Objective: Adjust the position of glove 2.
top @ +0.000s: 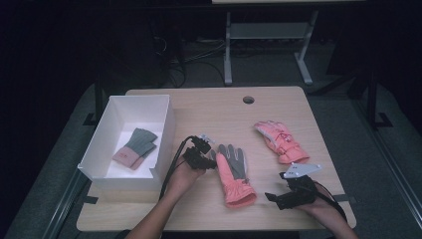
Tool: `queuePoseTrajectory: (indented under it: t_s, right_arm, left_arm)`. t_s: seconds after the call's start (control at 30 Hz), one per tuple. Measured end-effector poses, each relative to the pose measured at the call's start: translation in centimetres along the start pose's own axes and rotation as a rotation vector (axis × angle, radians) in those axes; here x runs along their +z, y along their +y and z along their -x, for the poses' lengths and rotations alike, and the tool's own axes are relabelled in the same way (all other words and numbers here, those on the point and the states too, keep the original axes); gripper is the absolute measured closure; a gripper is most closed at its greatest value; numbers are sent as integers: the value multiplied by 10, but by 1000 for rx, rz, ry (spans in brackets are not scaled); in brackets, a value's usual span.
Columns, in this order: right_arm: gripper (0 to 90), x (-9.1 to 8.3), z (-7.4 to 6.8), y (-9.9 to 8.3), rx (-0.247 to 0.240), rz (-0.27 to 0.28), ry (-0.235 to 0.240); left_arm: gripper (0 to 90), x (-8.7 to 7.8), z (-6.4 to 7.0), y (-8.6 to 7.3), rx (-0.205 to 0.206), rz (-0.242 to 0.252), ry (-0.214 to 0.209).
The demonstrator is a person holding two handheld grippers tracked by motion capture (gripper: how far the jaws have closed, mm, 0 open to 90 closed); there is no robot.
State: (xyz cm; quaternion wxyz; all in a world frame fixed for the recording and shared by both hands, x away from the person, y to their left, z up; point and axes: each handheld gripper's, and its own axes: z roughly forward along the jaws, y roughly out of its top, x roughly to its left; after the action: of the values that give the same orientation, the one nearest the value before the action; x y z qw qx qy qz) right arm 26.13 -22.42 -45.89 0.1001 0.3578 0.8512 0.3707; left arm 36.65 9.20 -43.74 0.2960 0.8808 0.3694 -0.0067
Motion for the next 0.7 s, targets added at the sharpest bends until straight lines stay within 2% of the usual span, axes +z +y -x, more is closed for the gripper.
queuePoseTrajectory:
  t_s: [0.1, 0.2, 0.23, 0.47, 0.57, 0.7]
  right_arm:
    - [86, 0, 0, 0, -4, 2, 2]
    - [86, 0, 0, -1, -5, 2, 4]
    - [86, 0, 0, -1, -5, 1, 3]
    - [86, -1, 1, -1, -3, 6, 4]
    - [86, -1, 1, -1, -5, 7, 5]
    - [86, -2, 2, -2, 0, 8, 4]
  left_arm:
    - [898, 6, -1, 10, 20, 1, 2]
    - [898, 15, 0, 21, 21, 12, -1]
    - [898, 18, 0, 25, 34, 7, -5]
    - [898, 38, 8, 45, 59, -4, -31]
    - [898, 38, 11, 41, 75, -23, -17]
    - [898, 22, 15, 18, 92, -38, -24]
